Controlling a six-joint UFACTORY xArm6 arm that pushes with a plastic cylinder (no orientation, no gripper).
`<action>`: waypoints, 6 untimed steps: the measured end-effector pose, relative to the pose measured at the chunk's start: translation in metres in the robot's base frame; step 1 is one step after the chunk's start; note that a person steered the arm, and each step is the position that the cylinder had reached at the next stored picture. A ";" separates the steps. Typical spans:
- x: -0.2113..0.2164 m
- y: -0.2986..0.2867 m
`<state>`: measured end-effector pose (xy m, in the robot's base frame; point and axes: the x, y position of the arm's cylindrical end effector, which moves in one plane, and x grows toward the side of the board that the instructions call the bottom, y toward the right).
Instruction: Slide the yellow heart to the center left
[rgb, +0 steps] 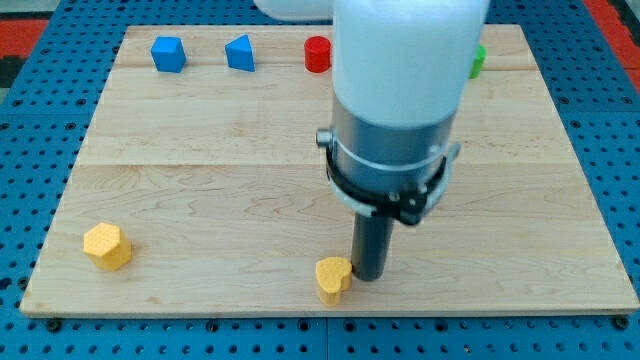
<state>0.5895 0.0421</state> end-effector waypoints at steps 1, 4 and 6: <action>0.002 0.004; -0.046 -0.082; -0.114 -0.122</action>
<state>0.4755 -0.0795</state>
